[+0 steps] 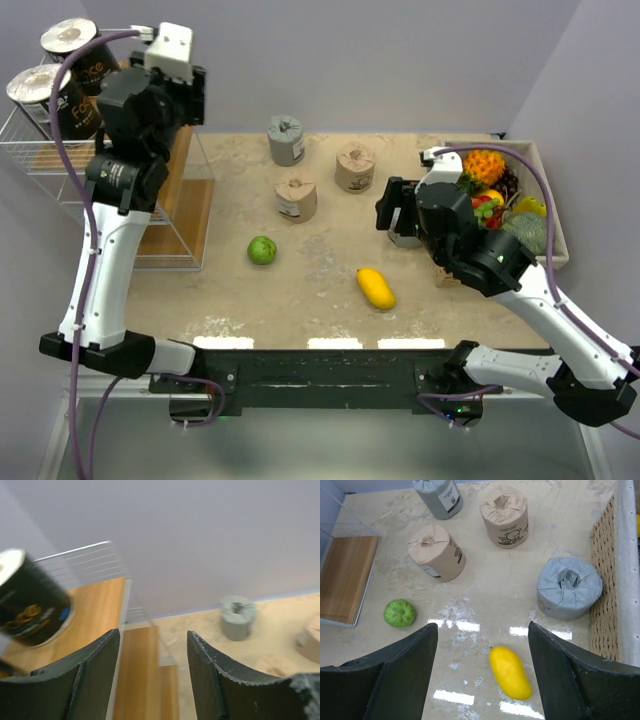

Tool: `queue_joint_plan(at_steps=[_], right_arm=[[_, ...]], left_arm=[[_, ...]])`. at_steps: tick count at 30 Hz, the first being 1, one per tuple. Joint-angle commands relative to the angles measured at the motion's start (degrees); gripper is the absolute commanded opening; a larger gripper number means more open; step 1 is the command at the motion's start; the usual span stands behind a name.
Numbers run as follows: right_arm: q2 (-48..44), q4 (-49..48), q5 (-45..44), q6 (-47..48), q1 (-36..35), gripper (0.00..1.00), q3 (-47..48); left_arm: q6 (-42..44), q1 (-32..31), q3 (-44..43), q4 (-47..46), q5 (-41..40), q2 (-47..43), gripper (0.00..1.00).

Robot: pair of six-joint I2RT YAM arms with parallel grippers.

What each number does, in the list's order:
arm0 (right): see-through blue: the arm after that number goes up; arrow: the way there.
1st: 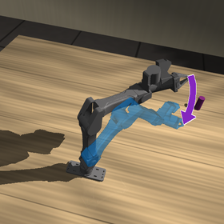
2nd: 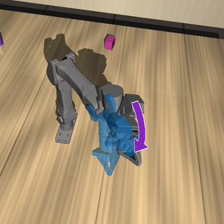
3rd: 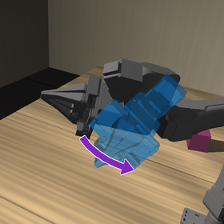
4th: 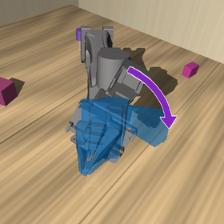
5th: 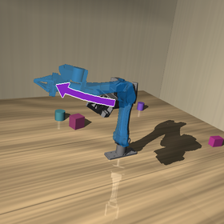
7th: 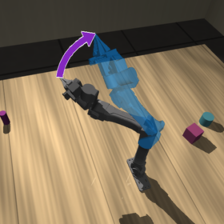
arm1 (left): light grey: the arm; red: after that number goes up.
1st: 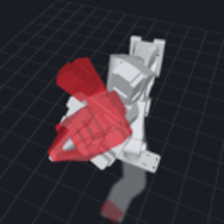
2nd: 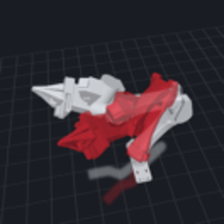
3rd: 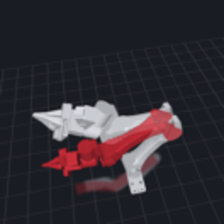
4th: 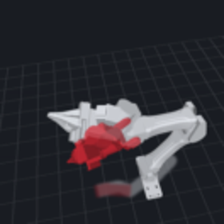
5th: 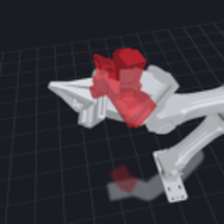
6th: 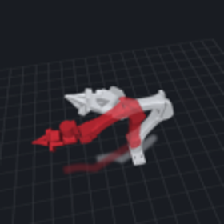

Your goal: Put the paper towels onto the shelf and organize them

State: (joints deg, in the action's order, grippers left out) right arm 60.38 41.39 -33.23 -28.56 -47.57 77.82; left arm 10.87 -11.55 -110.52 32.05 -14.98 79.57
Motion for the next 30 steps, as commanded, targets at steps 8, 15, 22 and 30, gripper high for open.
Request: queue_joint_plan(at_steps=[8,15,22,30], right_arm=[[0.5,1.2,-3.7,-2.1,-0.1,0.75,-3.6],[0.3,4.4,-7.7,-1.2,-0.2,0.75,-2.7],[-5.9,0.5,-4.0,-2.4,-0.1,0.75,-7.9],[-7.6,0.7,-3.9,-0.2,-0.2,0.76,-9.2]], left_arm=[[-4.3,-17.4,11.4,1.2,12.8,-4.2,0.63],[-0.1,-18.2,28.9,-12.1,14.3,-0.3,0.67],[-2.3,-18.2,20.5,-9.6,17.9,14.7,0.70],[-3.2,-18.3,13.4,-10.3,13.4,24.7,0.72]])
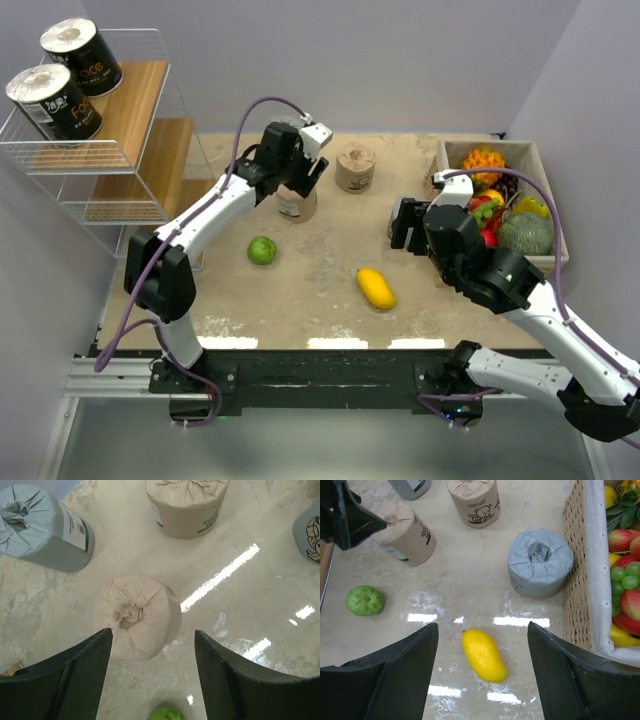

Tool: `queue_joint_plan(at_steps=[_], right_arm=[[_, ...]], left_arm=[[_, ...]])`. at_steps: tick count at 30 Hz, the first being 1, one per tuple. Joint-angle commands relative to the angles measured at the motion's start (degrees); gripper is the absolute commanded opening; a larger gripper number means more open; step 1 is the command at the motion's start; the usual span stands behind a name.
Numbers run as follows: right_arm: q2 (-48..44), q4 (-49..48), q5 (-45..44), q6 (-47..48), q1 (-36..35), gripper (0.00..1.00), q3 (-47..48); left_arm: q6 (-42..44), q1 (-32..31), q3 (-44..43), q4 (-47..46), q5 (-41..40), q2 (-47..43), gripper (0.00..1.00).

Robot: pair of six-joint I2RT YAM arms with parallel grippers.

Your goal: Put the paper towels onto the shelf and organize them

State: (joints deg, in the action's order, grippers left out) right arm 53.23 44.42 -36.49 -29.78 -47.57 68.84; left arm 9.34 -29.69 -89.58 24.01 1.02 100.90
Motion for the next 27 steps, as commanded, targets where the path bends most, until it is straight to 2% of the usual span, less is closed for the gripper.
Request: queue_joint_plan(at_steps=[1,8,17,27], right_arm=[[-0.7,-2.4,-0.9,1.4,-0.2,0.76,-0.2],[-1.8,-4.4,-1.6,2.8,-0.2,0.77,-1.2],[-0.8,-5.2,-1.3,3.1,-0.2,0.77,-1.4],[-1.8,-4.8,-1.3,2.7,-0.2,0.77,-1.4]], left_arm=[[-2.0,-0.2,-8.5,-1.8,-3.0,5.5,0.72],[-5.4,-0.2,-11.1,0.0,-3.4,10.9,0.70],[-8.1,-0.1,-7.5,-0.5,-4.8,12.6,0.69],[-7.2,-0.1,-4.4,-2.0,-3.7,14.1,0.67]])
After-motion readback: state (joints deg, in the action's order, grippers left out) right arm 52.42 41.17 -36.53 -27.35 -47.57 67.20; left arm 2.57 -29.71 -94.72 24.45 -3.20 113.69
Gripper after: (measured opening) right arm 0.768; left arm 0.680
